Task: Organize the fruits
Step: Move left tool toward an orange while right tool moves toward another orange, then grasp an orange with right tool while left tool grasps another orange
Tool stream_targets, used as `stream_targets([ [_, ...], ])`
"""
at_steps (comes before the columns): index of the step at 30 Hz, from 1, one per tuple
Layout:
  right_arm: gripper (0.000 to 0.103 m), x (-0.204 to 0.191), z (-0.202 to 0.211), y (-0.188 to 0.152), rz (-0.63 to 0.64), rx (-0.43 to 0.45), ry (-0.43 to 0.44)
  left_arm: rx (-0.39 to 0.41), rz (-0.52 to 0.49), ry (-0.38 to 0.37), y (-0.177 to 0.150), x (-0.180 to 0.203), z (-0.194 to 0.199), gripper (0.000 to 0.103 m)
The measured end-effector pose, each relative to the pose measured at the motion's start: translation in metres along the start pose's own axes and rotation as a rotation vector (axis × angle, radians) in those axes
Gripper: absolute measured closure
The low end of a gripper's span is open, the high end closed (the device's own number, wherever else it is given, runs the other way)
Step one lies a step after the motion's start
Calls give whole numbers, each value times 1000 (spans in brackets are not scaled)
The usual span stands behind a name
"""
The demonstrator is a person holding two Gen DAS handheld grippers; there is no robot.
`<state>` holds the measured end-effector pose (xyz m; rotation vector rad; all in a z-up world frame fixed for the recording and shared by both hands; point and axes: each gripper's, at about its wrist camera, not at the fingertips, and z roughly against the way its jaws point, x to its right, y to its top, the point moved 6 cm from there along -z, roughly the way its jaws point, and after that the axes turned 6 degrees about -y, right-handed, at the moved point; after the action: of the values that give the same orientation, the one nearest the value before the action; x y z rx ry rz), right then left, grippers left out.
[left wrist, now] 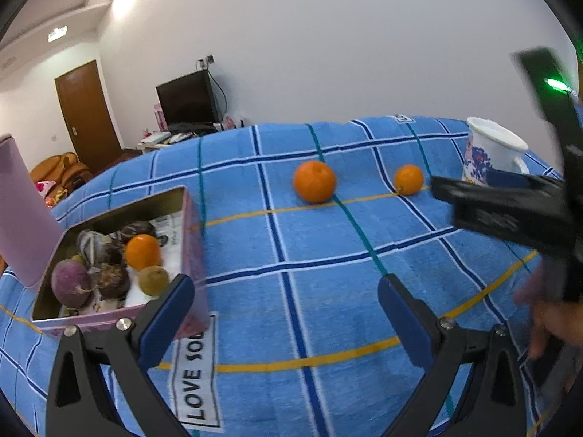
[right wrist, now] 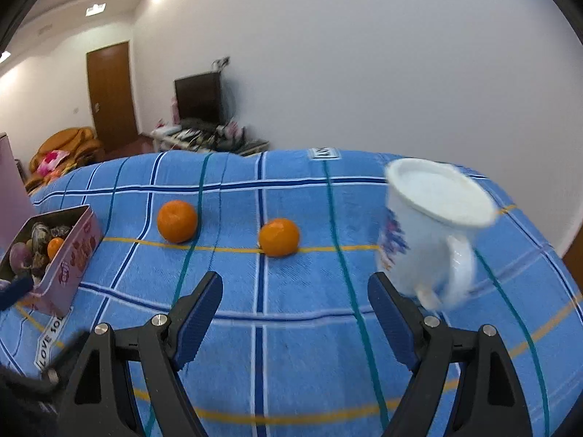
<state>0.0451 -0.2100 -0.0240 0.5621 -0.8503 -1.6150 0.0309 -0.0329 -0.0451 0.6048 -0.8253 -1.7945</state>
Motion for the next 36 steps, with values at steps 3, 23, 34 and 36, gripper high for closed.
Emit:
stream_targets([
  [3,20,-3,-29,8,-4,-67,24,0,-1,-14,6,1,-1,0],
  [23,61,-11,-44,-4,-9,-70,110,10,21,22,75,-3,-50,1],
  [34,61,16,-14,-8,-80,7,100,-113,73,24,91,18,-126,26],
  [36,61,19,-14,-6,-73,8,105,-138,85,28,85,17,-136,36],
])
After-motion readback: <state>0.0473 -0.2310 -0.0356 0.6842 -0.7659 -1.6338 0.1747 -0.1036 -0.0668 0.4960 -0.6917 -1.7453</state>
